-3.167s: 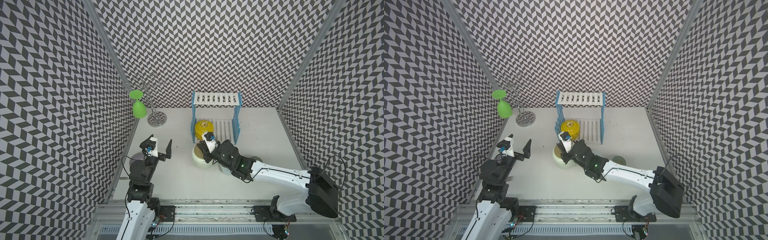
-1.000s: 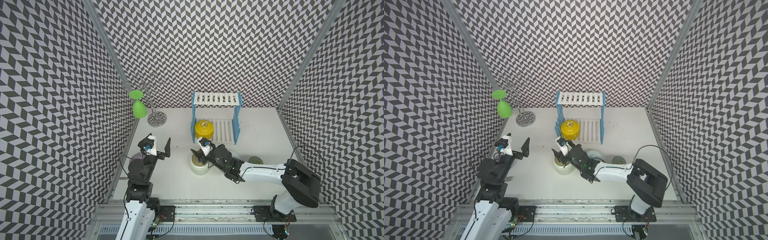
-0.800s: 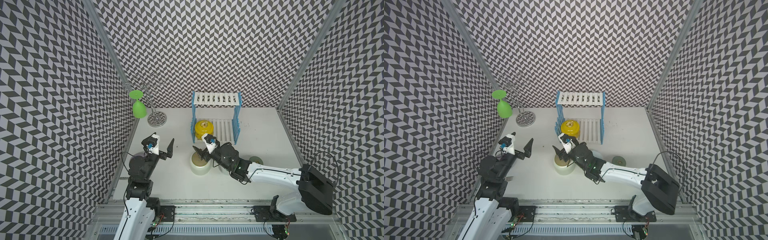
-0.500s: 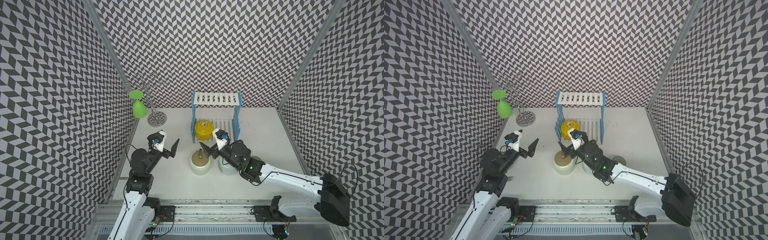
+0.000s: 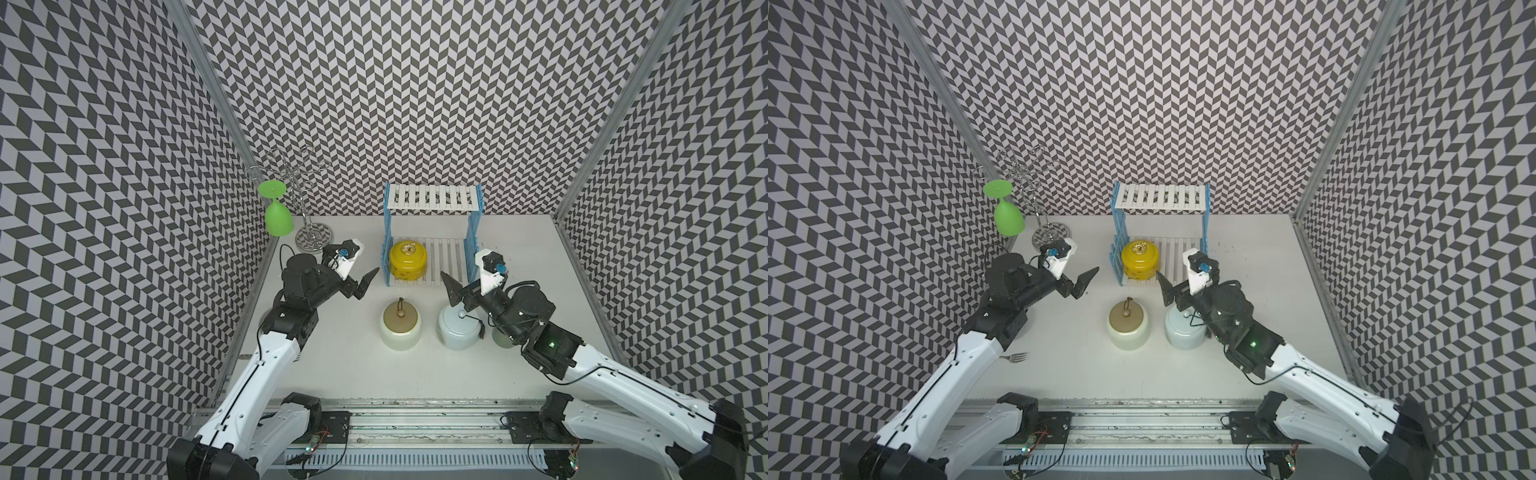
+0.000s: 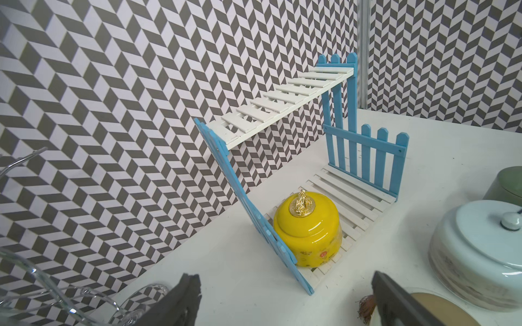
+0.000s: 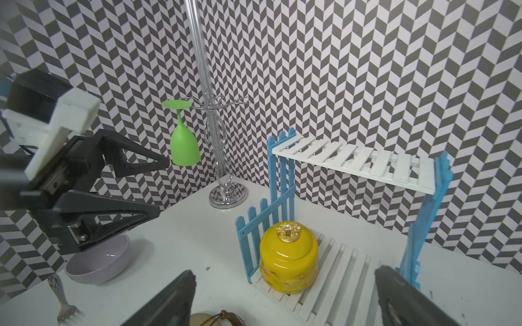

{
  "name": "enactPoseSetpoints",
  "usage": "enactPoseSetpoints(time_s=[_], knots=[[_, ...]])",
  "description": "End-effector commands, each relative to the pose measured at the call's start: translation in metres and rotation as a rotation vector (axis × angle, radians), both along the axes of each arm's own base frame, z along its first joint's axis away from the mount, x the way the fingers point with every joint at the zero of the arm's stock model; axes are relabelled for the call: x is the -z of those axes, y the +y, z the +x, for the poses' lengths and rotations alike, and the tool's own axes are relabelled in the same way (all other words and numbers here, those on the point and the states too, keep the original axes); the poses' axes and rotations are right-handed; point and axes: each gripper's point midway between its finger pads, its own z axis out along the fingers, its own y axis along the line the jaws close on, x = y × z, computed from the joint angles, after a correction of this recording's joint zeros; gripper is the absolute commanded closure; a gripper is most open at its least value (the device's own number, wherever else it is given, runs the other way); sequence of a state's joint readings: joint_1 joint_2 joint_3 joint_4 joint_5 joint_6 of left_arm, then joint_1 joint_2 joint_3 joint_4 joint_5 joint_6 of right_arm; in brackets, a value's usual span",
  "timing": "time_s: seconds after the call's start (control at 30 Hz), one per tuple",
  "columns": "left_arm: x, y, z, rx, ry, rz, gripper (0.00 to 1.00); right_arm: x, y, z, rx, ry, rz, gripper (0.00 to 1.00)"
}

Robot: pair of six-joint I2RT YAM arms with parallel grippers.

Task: Remove the tea canisters from the shelf
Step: Place the tea canister at the center of the board, then pick up the tea canister from the shelf.

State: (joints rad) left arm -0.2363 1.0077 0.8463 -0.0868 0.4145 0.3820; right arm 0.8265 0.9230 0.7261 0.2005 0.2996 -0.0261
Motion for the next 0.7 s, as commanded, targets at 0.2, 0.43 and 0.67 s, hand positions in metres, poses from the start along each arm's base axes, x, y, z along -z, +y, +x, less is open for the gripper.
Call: enactPoseSetpoints(time_s=[0.2,0.43,0.67], knots=[[-0.011,-0.046,0.026,0.096,0.053,0.02,0.07,0.004,-0.043,-0.007,0.101,-0.007,-0.037,0.0],[-0.005,-0.068,0.055,0.109,0.111,0.005,0.09,0.022,-0.066,-0.012,0.15,-0.014,-0.063,0.0],[0.021,-0.09,0.077,0.145,0.181,0.025,0.09,0.019,-0.074,-0.015,0.169,-0.042,-0.047,0.0]])
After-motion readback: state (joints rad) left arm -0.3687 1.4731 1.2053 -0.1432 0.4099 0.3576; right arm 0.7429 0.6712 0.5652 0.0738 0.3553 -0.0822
